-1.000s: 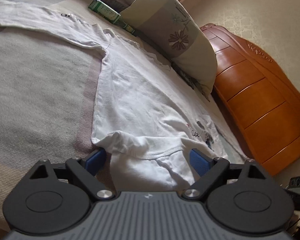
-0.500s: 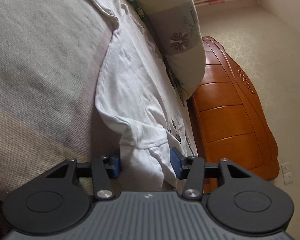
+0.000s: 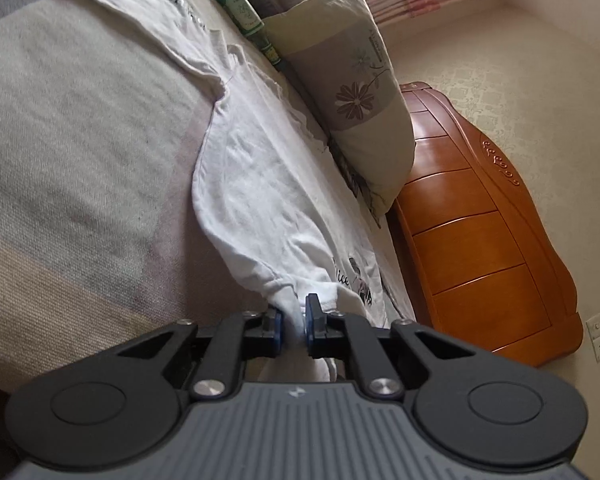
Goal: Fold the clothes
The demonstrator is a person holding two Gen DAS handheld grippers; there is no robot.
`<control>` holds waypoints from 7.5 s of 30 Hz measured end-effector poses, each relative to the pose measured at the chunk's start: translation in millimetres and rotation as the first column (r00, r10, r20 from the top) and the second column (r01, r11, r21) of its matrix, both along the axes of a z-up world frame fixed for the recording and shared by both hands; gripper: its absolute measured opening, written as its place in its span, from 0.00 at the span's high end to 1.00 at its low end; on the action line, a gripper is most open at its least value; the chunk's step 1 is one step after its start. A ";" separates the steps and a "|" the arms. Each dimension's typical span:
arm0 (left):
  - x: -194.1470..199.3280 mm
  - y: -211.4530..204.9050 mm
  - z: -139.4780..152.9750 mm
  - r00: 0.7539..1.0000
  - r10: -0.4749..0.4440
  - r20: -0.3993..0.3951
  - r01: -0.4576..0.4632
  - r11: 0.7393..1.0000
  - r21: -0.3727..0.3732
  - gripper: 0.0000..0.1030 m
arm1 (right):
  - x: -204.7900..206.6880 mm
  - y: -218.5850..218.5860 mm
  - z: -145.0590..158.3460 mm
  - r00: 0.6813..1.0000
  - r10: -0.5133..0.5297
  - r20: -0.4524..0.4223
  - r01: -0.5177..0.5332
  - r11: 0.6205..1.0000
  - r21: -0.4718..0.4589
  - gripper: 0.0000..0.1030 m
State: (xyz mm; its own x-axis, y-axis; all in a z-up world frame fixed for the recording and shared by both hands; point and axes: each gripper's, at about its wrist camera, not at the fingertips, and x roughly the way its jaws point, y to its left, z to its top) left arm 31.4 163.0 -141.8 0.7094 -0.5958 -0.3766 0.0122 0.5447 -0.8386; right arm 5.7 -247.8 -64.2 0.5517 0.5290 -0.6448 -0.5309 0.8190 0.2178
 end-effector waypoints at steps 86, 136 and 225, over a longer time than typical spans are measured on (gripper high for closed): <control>15.0 -72.8 61.8 0.971 -0.197 -0.133 0.236 0.722 0.651 0.52 | 49.6 -90.7 -14.3 0.995 -0.065 -0.073 0.043 0.964 -0.264 0.44; 109.7 -108.0 22.5 0.975 -0.220 -0.013 0.146 0.599 0.788 0.19 | 47.4 63.9 -62.4 0.989 -0.105 0.100 0.121 0.980 -0.160 0.00; 153.0 -133.5 19.2 0.934 -0.358 -0.004 0.213 0.547 0.809 0.02 | 295.4 -104.1 -18.5 0.826 -0.461 -0.325 0.543 0.806 0.235 0.00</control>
State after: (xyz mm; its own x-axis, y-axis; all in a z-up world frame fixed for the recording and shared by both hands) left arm 184.4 29.5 -122.6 0.6439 -0.2949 -0.7060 0.3685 0.9282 -0.0517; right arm 301.2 -351.9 -82.7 0.6438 0.4108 -0.6455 0.0396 0.8246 0.5643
